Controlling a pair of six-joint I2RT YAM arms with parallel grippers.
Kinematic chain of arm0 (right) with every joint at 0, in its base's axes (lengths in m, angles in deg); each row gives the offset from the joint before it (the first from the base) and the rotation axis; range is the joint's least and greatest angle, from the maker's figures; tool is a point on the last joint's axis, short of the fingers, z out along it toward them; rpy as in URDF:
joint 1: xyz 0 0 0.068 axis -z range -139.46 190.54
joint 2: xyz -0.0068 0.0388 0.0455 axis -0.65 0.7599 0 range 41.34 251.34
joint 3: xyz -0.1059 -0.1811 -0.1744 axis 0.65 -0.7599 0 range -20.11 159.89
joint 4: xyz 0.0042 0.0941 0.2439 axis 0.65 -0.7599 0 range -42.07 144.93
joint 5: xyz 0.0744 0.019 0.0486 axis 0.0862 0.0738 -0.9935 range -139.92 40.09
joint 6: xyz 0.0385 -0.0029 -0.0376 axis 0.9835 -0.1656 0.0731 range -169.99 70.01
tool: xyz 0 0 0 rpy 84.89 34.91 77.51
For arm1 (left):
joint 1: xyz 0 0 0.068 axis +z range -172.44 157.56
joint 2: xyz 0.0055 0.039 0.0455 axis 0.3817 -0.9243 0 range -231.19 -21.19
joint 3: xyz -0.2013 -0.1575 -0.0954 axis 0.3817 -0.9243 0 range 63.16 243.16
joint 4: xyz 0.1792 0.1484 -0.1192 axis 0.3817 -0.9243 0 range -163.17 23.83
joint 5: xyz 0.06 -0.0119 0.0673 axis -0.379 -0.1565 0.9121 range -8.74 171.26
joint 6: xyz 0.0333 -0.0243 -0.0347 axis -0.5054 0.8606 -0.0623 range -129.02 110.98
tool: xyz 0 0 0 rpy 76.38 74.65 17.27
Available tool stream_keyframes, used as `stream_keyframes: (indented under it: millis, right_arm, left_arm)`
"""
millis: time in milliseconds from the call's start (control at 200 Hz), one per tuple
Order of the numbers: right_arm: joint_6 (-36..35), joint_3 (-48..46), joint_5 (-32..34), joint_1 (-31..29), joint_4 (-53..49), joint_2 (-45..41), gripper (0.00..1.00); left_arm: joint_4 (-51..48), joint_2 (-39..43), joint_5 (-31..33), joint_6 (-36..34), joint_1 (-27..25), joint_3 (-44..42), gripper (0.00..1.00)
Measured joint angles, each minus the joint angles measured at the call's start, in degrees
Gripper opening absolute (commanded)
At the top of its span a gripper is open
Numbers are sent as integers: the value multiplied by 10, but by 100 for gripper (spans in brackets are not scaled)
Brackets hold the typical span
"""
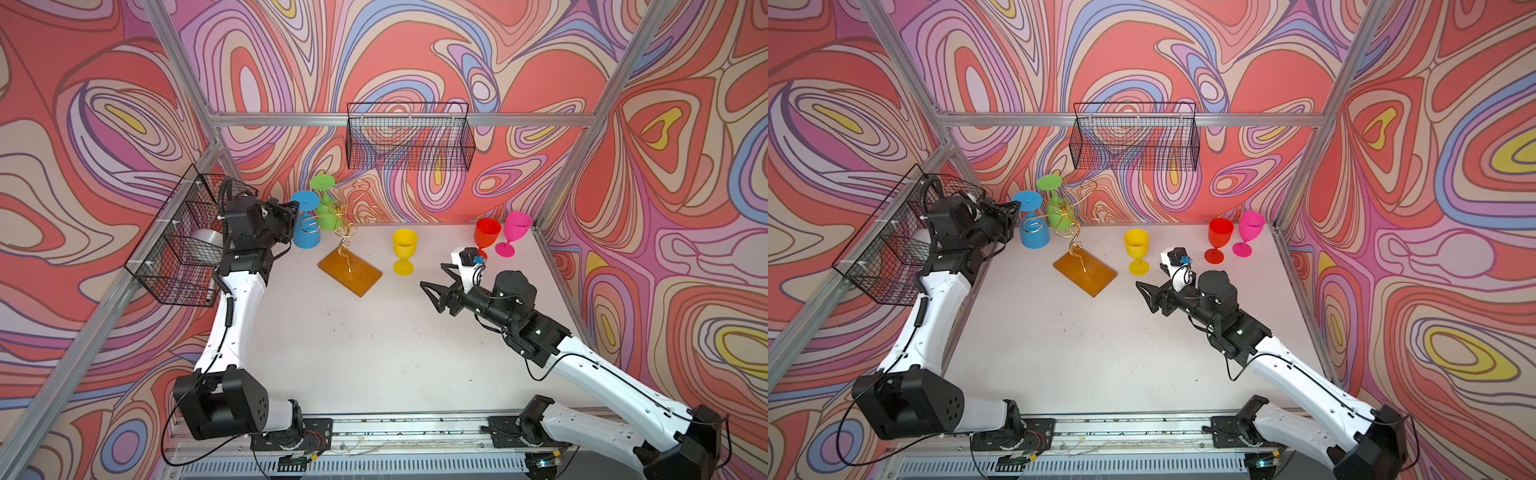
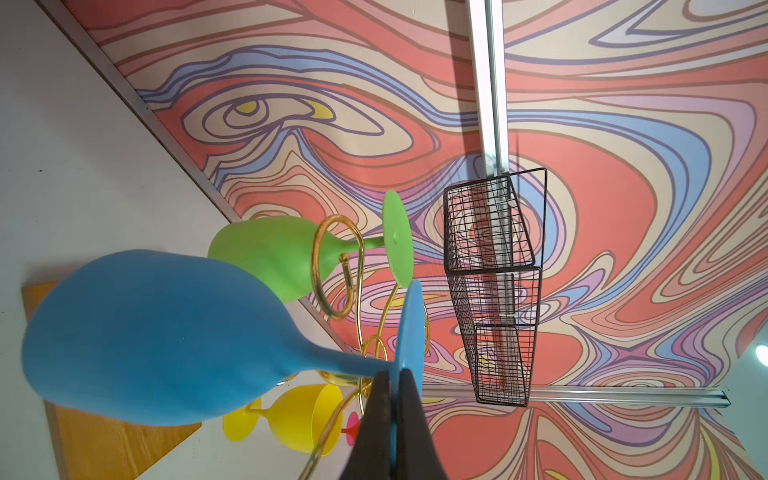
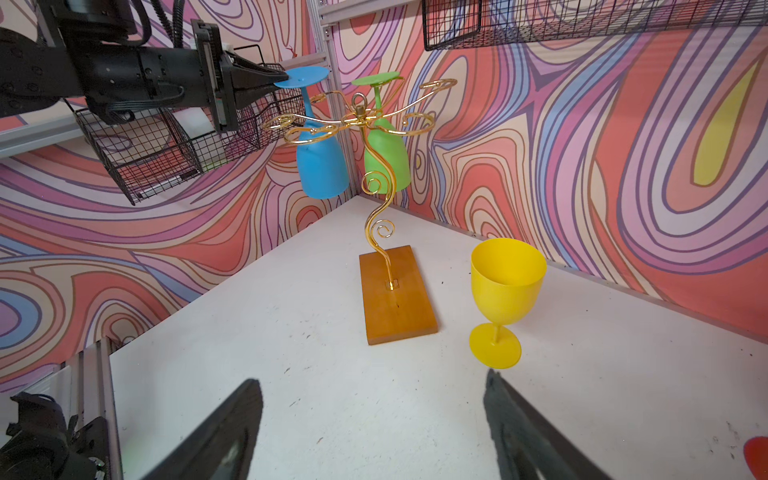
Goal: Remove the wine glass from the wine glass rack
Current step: 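Lift the blue glass up off the rack arm with the left gripper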
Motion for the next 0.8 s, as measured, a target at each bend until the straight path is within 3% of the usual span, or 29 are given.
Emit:
stream_keyframes:
  millis: [796]
  right_arm:
    - [11,-2,-2,-8,0,-7,87]
  left_arm:
    - [-54,147,-12,-21,60,-61,0]
